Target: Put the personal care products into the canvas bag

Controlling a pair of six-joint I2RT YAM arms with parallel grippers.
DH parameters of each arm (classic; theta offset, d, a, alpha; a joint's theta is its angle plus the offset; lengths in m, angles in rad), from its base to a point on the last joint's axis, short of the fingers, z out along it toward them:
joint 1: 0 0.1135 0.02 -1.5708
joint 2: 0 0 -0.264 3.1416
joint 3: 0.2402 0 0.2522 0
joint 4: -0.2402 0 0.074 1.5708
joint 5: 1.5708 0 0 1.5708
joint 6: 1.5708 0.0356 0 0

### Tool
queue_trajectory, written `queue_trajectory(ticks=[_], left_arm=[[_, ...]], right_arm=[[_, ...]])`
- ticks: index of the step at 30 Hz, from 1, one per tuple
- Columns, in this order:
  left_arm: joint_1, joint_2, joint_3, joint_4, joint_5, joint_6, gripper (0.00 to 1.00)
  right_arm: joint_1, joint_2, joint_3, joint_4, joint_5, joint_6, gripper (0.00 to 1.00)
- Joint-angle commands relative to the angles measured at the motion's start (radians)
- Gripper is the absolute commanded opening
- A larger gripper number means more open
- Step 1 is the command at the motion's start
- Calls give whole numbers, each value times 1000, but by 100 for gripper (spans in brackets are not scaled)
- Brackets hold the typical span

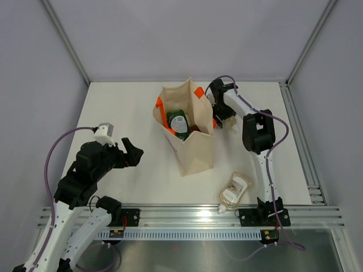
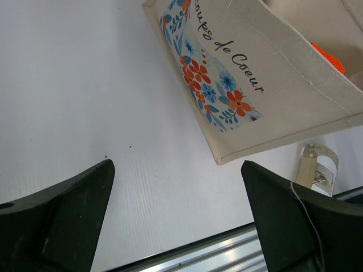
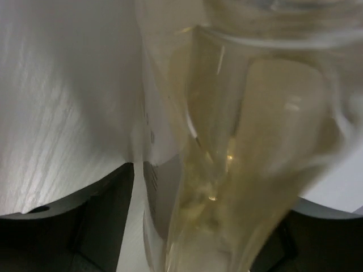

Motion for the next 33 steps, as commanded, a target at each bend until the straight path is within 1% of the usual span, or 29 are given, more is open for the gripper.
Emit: queue_trajectory(ticks=[1, 3, 6, 7, 10, 11, 13, 14, 16, 17, 19, 20, 21, 22, 24, 25, 28, 29, 30, 31, 33], left_arm=[[3, -18, 51, -4, -15, 26, 99], [3, -20, 59, -13, -19, 32, 99], [3, -21, 66, -18, -21, 36, 99], [3, -20, 69, -19, -21, 36, 99], [3, -20, 75, -21, -21, 40, 99], [3, -20, 77, -21, -21, 40, 99], [3, -18, 82, -21, -21, 41, 99], [3, -18, 83, -21, -21, 41, 99], [3, -15, 85, -18, -18, 43, 99], [3, -14, 85, -15, -16, 44, 99], [3, -6, 85, -9, -12, 43, 99], [3, -4, 83, -5, -7, 40, 99], [3, -3, 80, 1, -4, 38, 99], [3, -3, 79, 4, -2, 37, 99], [3, -4, 72, 11, -1, 29, 99], [2, -6, 69, 13, 1, 26, 99], [3, -20, 53, 24, 4, 15, 99], [3, -24, 46, 27, 5, 10, 99], [3, -26, 34, 37, 8, 7, 99], [3, -29, 30, 44, 11, 4, 99], [3, -32, 16, 59, 21, -6, 99]], right_arm=[[-5, 51, 76, -145, -111, 23, 78], [-8, 56, 93, -147, -135, 37, 77], [-19, 68, 120, -150, -140, 54, 66], [-26, 70, 128, -151, -166, 71, 51], [-80, 70, 160, -173, -253, 96, 35], [-98, 68, 169, -177, -320, 109, 27], [-163, 56, 165, -177, -394, 125, 19], [-186, 44, 147, -173, -498, 140, 13], [-241, 16, 114, -144, -626, 161, 6], [-287, 7, 75, -131, -732, 177, 0], [-324, -28, 25, -87, -830, 192, 0], [-382, -40, -20, -70, -935, 212, 0], [-402, -50, -39, -46, -983, 227, 0], [-422, -69, -54, -33, -1081, 250, 0], [-477, -102, -110, 25, -1163, 287, 0], [-494, -143, -125, 47, -1233, 322, 0], [-526, -226, -176, 96, -1301, 355, 0], [-527, -301, -188, 108, -1318, 367, 0], [-527, -339, -215, 149, -1327, 394, 0], [-527, -422, -225, 172, -1347, 448, 0], [-519, -496, -220, 195, -1356, 477, 0]])
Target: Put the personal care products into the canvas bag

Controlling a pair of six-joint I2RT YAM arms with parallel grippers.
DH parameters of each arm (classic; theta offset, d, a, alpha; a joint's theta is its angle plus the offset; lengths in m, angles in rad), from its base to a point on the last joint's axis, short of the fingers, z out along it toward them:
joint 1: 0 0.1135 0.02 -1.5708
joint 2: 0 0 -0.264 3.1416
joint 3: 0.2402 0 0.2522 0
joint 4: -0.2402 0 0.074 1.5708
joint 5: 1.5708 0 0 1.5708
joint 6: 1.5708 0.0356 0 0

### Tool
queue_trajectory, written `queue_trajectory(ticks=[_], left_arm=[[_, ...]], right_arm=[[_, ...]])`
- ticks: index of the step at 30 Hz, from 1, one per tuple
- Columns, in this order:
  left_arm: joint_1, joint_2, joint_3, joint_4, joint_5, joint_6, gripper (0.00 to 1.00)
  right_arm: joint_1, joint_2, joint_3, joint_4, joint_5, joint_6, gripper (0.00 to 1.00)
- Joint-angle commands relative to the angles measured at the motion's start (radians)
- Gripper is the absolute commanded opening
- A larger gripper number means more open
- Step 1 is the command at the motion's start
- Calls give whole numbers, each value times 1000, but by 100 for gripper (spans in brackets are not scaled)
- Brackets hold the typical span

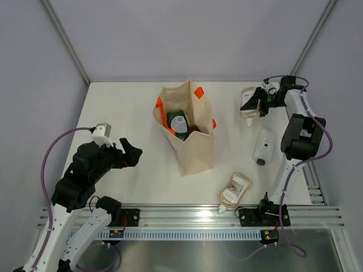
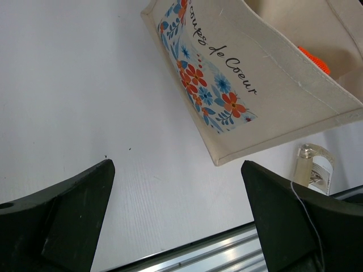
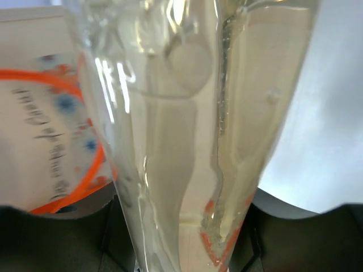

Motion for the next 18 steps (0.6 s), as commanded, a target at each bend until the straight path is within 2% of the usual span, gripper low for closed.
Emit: queue_trajectory(ticks=[1, 3, 6, 9, 11, 13, 18], left_arm=[[3, -20, -18, 88, 23, -21, 99], [3, -21, -32, 105, 40, -30, 99], [3, -18, -35, 119, 62, -39, 99], [3, -12, -29, 113, 80, -42, 99], [3, -11, -18, 102, 79, -51, 99], [3, -11, -10, 90, 71, -71, 99], [3, -23, -1, 65, 54, -87, 99]], right_arm=[[57, -365, 61, 112, -241, 117, 0], [96, -422, 104, 100, -227, 118, 0], [237, -502, 162, 85, -174, 99, 0], [444, -508, 243, 65, -65, 81, 0], [584, -464, 329, 24, 76, 9, 0], [656, -395, 380, -30, 182, -48, 0], [766, -214, 562, -119, 284, -122, 0]])
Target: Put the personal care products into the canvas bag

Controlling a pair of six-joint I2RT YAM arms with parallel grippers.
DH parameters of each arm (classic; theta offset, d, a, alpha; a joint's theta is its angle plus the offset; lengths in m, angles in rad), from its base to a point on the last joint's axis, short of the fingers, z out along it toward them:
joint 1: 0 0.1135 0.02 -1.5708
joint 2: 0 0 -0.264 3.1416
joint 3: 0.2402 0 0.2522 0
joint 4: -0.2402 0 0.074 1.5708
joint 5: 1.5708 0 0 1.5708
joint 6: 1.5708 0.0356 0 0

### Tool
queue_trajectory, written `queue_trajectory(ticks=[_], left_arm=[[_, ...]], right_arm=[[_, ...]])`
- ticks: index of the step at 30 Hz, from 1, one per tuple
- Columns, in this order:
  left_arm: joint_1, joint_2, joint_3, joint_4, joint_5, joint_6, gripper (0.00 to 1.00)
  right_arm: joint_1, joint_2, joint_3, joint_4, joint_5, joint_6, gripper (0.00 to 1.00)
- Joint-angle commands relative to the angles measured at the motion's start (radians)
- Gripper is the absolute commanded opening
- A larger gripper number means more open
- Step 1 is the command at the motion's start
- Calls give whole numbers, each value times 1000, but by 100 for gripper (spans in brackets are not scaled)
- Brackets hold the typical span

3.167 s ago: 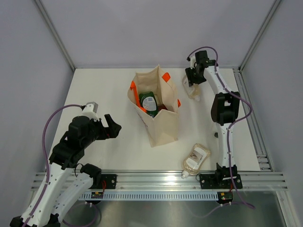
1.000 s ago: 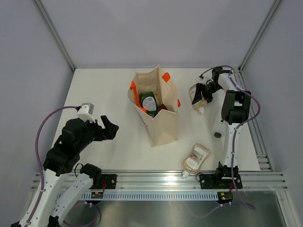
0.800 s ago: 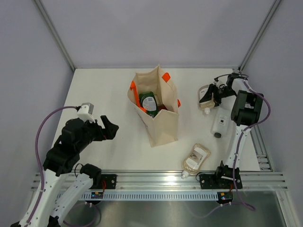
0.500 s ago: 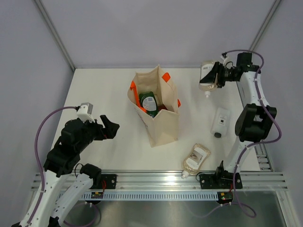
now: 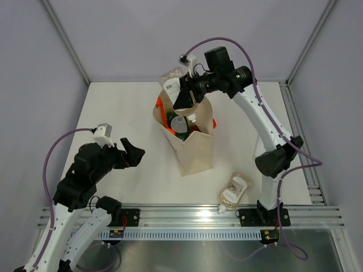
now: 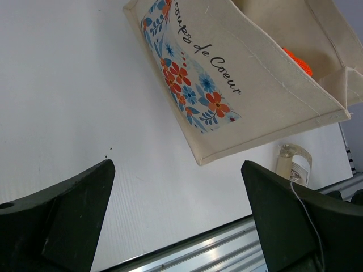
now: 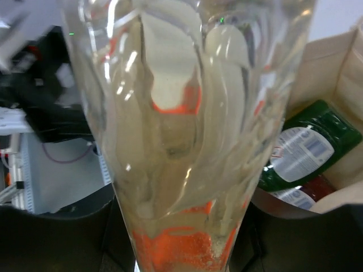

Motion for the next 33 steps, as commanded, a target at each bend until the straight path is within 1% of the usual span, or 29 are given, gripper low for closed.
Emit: queue_trajectory(ticks=[1, 5, 7, 10, 11, 14, 15, 16, 17, 18, 19, 20, 21, 22, 25, 29, 30, 32, 33], left_arm=[[3, -12, 31, 21, 11, -18, 99], [3, -21, 31, 2, 15, -4, 99], [3, -26, 25, 0, 17, 5, 99], [3, -26, 18, 11, 44, 17, 99], [3, -26, 15, 15, 53, 20, 99], [3, -23, 7, 46, 115, 37, 99], [3, -23, 2, 55, 136, 39, 99], [3, -23, -7, 73, 170, 40, 99], [3, -21, -12, 81, 185, 40, 99], [3, -21, -16, 92, 204, 39, 99], [3, -19, -31, 112, 242, 36, 99], [3, -18, -39, 123, 268, 36, 99], [3, -13, -47, 135, 300, 36, 99], [3, -3, -53, 155, 361, 31, 99], [3, 19, -64, 161, 447, 30, 99], [3, 62, -47, 134, 501, 62, 99], [3, 66, -45, 130, 509, 68, 99], [1, 69, -47, 126, 512, 82, 99], [1, 66, -61, 129, 509, 86, 99]], right_arm=[[3, 114, 100, -39, 181, -84, 0], [20, 114, 33, -10, 216, -142, 0], [39, 104, 7, -28, 249, -218, 1], [56, 76, -86, -42, 275, -300, 11], [58, 68, -102, -36, 285, -304, 24], [64, 59, -119, -57, 318, -324, 44], [64, 53, -122, -61, 341, -327, 56], [66, 50, -125, -65, 350, -332, 65], [66, 45, -122, -74, 362, -335, 70], [64, 41, -118, -82, 384, -343, 80], [64, 36, -108, -87, 399, -347, 84], [64, 33, -102, -102, 416, -354, 96], [61, 24, -96, -108, 433, -364, 100], [59, 18, -88, -113, 436, -364, 99], [30, -13, -78, -111, 410, -358, 99], [-51, -71, -76, -108, 367, -332, 100], [-115, -121, -90, -99, 355, -314, 100], [-198, -189, -175, -44, 336, -288, 100], [-250, -268, -226, -13, 321, -238, 99]])
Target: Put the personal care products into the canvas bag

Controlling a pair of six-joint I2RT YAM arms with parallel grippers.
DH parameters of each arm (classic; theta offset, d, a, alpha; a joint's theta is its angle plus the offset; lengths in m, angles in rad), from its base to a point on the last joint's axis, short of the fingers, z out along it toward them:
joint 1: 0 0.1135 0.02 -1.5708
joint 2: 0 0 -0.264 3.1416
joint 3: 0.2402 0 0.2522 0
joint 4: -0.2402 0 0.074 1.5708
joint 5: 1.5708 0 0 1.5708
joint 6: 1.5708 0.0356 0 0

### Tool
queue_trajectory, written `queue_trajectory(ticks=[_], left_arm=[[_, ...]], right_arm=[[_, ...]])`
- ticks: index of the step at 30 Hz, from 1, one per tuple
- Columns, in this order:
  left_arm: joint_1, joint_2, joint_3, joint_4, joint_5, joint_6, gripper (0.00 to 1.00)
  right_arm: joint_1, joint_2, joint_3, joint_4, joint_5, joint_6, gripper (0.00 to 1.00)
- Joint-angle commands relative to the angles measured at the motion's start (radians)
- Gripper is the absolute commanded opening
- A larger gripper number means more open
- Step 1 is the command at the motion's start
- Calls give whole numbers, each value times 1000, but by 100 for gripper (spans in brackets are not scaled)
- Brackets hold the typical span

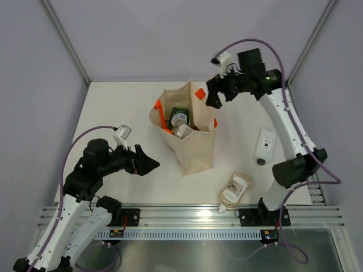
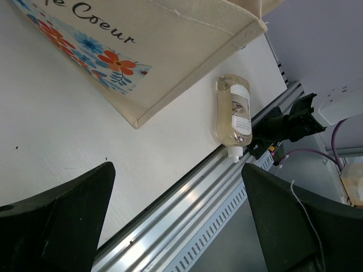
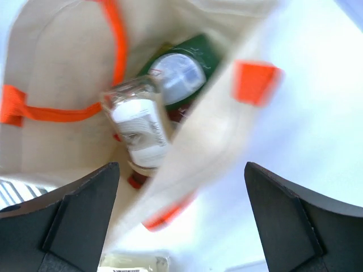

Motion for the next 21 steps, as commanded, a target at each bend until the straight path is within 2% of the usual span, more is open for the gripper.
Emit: queue_trajectory(ticks=[1, 2, 3, 4, 5, 6, 7, 9, 11, 12, 15, 19, 21], left_arm=[[1, -3, -10, 51, 71, 36, 99], [1, -6, -22, 64, 69, 31, 99], [1, -13, -53, 87, 72, 17, 99], [1, -16, -68, 99, 74, 10, 99], [1, -20, -83, 110, 71, 0, 99], [1, -29, -112, 131, 74, -13, 99], [1, -34, -125, 140, 75, -18, 99], [1, -45, -143, 147, 72, -24, 99], [1, -62, -160, 147, 69, -24, 99], [1, -68, -163, 145, 71, -23, 99], [1, -77, -160, 150, 81, -20, 99], [1, -77, -165, 150, 91, -13, 99], [1, -80, -166, 154, 91, -13, 99]], right_arm=[[-243, -216, -189, 101, -50, 103, 99], [-305, -309, -255, 168, -53, 178, 100], [-366, -360, -409, 209, -41, 215, 99], [-474, -405, -491, 259, -23, 258, 100], [-521, -480, -557, 263, -21, 288, 99], [-559, -512, -679, 255, -38, 291, 100], [-634, -539, -738, 234, -41, 300, 99], [-705, -611, -882, 214, -47, 325, 99], [-786, -648, -956, 200, -21, 328, 99], [-794, -646, -1008, 197, 19, 338, 100], [-796, -584, -1029, 204, 192, 386, 99], [-787, -446, -1001, 233, 222, 429, 99], [-740, -347, -968, 243, 299, 455, 100]])
